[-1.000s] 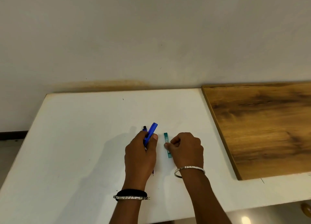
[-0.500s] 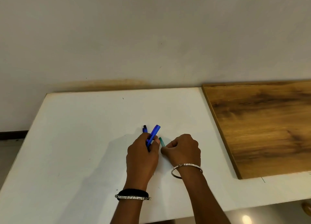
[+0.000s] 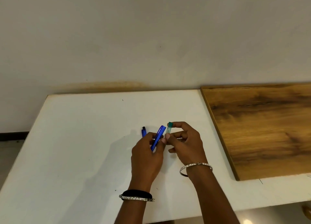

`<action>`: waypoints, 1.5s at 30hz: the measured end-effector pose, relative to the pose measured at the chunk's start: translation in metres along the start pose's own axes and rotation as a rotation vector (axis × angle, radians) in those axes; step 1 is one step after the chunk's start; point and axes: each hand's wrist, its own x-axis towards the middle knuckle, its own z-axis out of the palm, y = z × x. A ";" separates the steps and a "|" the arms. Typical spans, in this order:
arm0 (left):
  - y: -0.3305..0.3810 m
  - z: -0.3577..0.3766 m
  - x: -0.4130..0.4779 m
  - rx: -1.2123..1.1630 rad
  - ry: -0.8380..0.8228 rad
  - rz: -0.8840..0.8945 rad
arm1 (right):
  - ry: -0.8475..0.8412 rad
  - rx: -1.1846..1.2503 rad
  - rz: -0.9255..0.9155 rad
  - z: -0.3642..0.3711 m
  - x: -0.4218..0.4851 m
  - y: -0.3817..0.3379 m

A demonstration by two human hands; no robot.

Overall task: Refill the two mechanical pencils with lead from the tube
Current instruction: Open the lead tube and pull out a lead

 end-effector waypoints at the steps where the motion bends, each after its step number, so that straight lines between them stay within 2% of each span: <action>1: 0.001 0.001 -0.001 -0.006 -0.014 0.005 | -0.012 0.035 0.010 -0.002 -0.001 0.000; 7: 0.008 0.003 -0.009 0.016 -0.032 0.040 | -0.037 0.141 0.039 -0.015 -0.003 0.002; 11: 0.008 0.001 -0.011 0.060 -0.040 0.092 | 0.059 0.211 0.015 -0.023 0.002 0.005; 17: 0.010 0.000 -0.007 0.025 -0.070 0.055 | 0.123 0.207 -0.037 -0.024 0.004 0.008; 21: 0.011 0.003 -0.010 0.025 -0.078 0.063 | 0.177 0.257 -0.024 -0.020 0.001 0.008; 25: 0.005 -0.003 -0.010 0.033 -0.061 0.032 | 0.301 0.363 0.003 -0.026 0.001 0.006; 28: 0.004 -0.007 -0.006 -0.026 -0.028 0.007 | 0.325 0.148 -0.038 -0.031 0.004 0.010; 30: 0.004 -0.006 -0.004 -0.035 -0.016 -0.001 | 0.248 -0.104 -0.034 -0.026 0.004 0.013; 33: 0.004 -0.003 0.000 -0.040 -0.011 -0.016 | 0.083 -0.354 -0.001 -0.016 0.005 0.017; 36: 0.002 -0.002 0.003 -0.050 -0.002 -0.022 | 0.053 -0.545 -0.014 -0.009 0.007 0.019; 42: 0.003 -0.002 0.004 -0.086 0.018 -0.025 | 0.100 -0.611 0.010 -0.010 0.004 0.019; 45: 0.002 -0.001 0.002 -0.055 0.033 -0.007 | 0.205 -0.330 -0.017 -0.017 0.006 0.014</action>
